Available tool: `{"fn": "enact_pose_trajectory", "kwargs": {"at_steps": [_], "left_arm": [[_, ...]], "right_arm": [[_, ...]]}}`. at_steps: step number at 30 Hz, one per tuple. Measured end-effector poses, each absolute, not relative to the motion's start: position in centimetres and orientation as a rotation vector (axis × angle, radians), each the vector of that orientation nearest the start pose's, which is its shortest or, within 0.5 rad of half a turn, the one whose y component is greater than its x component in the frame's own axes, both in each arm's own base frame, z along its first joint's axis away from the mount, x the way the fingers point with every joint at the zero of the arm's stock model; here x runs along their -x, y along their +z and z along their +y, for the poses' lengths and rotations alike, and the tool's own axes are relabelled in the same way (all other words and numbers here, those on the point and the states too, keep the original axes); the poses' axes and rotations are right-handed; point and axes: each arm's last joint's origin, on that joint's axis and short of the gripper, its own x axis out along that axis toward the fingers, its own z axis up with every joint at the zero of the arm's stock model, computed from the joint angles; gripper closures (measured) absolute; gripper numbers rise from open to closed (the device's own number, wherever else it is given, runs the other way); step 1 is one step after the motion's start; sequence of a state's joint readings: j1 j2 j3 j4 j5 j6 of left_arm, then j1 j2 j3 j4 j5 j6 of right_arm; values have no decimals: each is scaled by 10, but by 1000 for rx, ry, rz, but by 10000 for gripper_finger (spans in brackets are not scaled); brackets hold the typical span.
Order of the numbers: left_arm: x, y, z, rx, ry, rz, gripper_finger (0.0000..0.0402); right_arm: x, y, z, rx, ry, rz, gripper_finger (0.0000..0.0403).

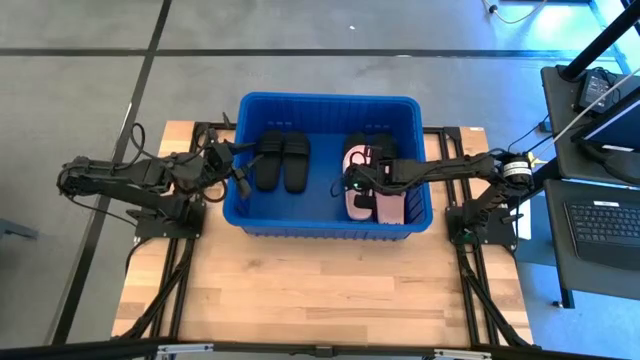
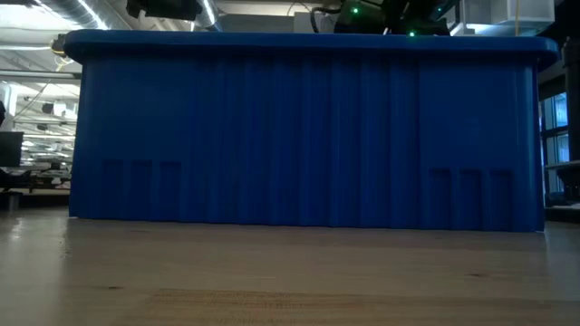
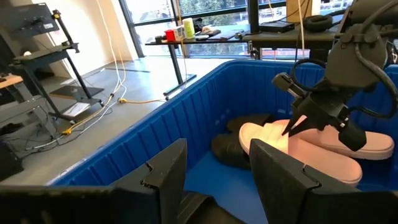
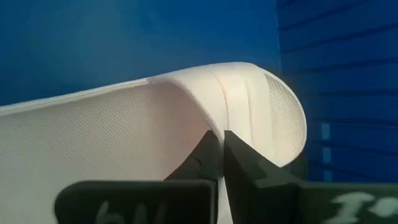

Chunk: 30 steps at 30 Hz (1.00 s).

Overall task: Pick and place slides into bin
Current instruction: Put the pink slide into the blue bin

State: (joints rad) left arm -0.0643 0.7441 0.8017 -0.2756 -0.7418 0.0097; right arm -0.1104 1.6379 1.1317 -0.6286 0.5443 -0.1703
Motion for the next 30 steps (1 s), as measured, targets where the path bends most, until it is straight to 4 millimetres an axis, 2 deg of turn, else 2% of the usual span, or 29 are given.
{"fn": "enact_pose_trajectory", "kwargs": {"at_steps": [11,30], "left_arm": [[-155,337,10,-97,674,209,230],[-155,337,10,-98,673,210,230]], "right_arm": [[-317,217,-48,359,-451,1174,391],[-313,214,-44,155,-412,1196,391]]}}
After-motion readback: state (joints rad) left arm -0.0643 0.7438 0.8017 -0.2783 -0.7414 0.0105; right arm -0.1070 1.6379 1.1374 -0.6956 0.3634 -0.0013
